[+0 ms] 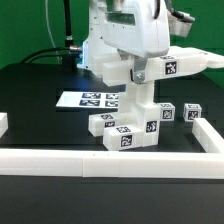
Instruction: Assemble chair
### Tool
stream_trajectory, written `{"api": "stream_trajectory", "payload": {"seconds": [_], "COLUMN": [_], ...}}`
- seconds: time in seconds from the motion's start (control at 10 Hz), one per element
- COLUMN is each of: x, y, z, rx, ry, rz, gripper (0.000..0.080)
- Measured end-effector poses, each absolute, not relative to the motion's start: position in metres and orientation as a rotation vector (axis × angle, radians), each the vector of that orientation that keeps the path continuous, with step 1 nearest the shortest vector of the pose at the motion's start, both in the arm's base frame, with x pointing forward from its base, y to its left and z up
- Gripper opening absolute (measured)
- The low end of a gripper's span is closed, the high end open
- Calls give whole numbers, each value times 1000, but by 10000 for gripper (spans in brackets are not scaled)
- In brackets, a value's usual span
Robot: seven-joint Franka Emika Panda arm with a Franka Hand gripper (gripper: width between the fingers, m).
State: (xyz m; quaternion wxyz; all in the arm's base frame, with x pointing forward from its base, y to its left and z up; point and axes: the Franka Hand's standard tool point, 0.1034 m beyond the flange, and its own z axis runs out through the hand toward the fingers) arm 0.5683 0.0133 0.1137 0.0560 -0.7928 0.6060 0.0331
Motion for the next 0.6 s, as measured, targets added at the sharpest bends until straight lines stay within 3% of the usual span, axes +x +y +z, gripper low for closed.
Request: {"api": "stream_trajectory", "payload": {"seconds": [0.6], "x": [569], "y": [12], "z": [114], "rx": [-2417], "ry": [1848], "rz": [141], "gripper": [284]}}
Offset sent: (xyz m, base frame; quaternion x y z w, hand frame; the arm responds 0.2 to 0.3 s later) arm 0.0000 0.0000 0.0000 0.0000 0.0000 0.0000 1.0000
